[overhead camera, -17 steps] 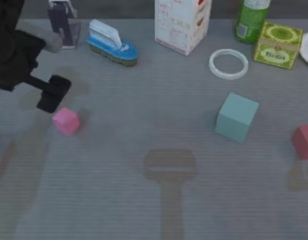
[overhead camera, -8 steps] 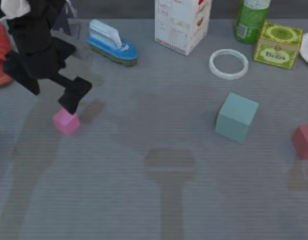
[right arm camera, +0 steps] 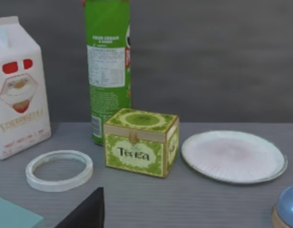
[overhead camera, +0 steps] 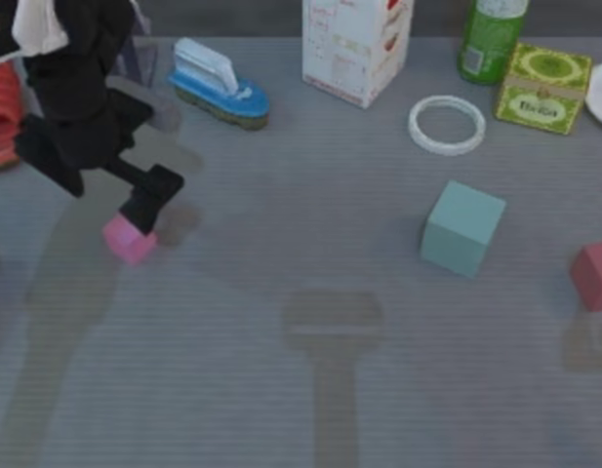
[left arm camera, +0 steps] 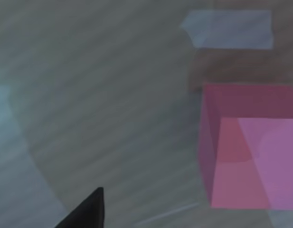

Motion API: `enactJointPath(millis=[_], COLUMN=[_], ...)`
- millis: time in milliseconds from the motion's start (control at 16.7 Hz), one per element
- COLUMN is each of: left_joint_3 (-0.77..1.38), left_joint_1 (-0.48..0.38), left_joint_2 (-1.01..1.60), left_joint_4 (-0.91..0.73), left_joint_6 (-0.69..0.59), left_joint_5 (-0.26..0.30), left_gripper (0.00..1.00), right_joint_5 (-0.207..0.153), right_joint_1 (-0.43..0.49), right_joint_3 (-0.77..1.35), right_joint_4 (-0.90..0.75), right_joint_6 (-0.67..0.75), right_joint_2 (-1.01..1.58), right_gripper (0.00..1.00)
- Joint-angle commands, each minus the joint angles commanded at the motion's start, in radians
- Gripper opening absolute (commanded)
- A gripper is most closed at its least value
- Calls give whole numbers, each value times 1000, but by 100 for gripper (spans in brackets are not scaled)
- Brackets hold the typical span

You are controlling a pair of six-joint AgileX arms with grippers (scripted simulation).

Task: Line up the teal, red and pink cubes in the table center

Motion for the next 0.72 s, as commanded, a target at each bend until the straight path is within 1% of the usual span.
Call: enactJointPath(millis=[300,600,720], left_joint_3=[-122,-140,-140], left_joint_1=[0,0,0], left_joint_2=[72,84,84], left_joint_4=[203,228,228], left_joint_6=[0,1,1], left_joint_5=[1,1,1], left_gripper=[100,100,85], right_joint_5=[0,0,0], right_joint_1=[0,0,0], right_joint_3=[0,0,0], right_joint_4=[0,0,0], right_joint_6=[0,0,0], right_joint_2=[0,0,0], right_gripper=[100,100,100])
